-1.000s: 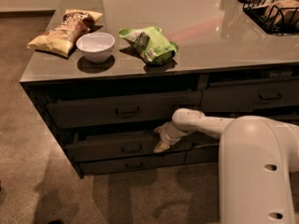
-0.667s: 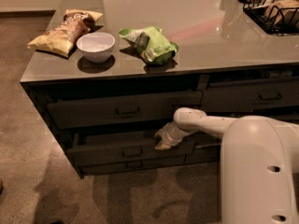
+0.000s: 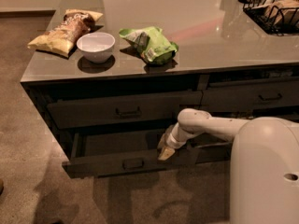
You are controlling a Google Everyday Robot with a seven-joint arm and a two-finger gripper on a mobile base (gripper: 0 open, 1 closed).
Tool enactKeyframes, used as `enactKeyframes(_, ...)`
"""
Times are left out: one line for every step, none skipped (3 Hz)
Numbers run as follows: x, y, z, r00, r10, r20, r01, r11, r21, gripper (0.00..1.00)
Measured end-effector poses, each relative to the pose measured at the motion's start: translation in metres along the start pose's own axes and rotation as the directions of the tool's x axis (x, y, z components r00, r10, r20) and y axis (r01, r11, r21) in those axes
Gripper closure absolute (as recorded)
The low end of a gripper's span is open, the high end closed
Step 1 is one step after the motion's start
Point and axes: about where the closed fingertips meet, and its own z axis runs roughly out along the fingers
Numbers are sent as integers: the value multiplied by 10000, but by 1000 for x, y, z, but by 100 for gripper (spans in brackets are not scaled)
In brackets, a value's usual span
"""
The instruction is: Open middle drawer
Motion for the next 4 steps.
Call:
enactKeyframes(0,1,1,10000,-1,4,1,10000,-18,30)
enactKeyframes(-1,2,3,10000,-5,11,5,10000,-52,7)
enactKeyframes(-1,3,4,10000,-7,15,7,10000,-75,0)
enactKeyframes(1,3,4,9998,22,-189,-23,10000,-79,0)
